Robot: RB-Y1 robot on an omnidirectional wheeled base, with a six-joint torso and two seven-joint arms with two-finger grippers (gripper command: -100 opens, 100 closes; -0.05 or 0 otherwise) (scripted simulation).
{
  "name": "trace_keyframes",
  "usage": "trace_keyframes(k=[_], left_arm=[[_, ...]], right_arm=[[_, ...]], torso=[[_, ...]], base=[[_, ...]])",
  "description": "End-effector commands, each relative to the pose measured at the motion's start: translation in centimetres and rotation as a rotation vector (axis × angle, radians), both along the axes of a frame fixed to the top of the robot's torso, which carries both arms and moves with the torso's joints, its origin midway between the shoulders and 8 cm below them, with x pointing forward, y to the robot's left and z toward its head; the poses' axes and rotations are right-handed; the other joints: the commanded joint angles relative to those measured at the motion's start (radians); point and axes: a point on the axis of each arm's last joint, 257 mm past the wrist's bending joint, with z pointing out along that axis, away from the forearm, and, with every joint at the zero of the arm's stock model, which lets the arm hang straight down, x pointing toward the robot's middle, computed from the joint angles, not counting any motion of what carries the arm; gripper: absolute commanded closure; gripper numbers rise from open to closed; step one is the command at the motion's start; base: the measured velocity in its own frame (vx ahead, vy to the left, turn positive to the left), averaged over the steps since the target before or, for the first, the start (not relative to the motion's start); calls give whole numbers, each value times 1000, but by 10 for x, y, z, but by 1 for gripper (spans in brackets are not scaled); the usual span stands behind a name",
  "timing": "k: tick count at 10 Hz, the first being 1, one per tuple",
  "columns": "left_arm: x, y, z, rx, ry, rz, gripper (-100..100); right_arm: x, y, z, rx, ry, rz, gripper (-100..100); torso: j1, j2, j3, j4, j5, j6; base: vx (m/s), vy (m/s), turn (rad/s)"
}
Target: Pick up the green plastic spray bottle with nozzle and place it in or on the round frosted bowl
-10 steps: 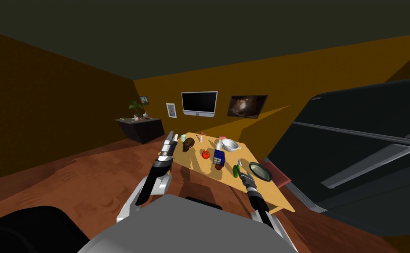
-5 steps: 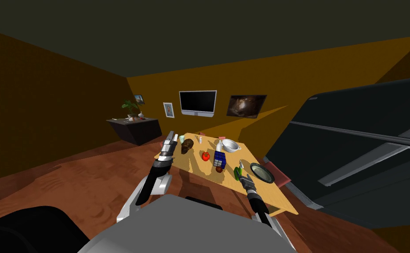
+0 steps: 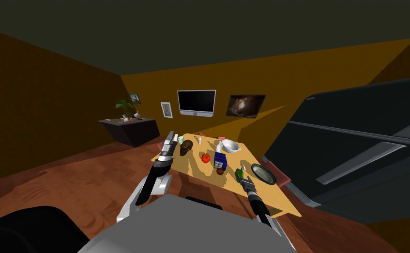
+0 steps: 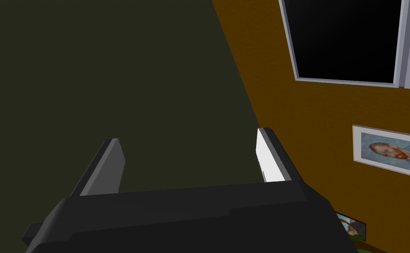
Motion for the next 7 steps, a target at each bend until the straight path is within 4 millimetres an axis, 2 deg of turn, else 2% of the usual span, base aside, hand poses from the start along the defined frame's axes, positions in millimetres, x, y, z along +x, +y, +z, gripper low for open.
trace_keyframes(k=[1,2,3,4,5,6,7], left_arm=[[0,0,0,0,0,0,0],[0,0,0,0,0,0,0],[0,0,0,0,0,0,0],[0,0,0,0,0,0,0],[0,0,0,0,0,0,0],[0,0,0,0,0,0,0],[0,0,0,0,0,0,0]], right_arm=[[0,0,0,0,0,0,0],[14,13,-1,-1,-5,36,-100],[13,13,-3,0,-2,35,-100],[27,26,0,-4,-12,73,-100],[26,27,-5,0,-3,72,-100],[39,40,-1,-6,-15,111,-100],[40,41,-5,-1,-7,111,-100]], torso=[[0,0,0,0,0,0],[-1,1,1,0,0,0],[-1,1,1,0,0,1],[-1,1,1,0,0,0],[-1,0,0,0,0,1],[0,1,0,0,0,0],[-1,1,0,0,0,1]], base=[[5,4,2],[20,7,-283],[24,18,-157],[31,16,-266],[23,23,-128],[21,19,-273],[20,22,-151]])
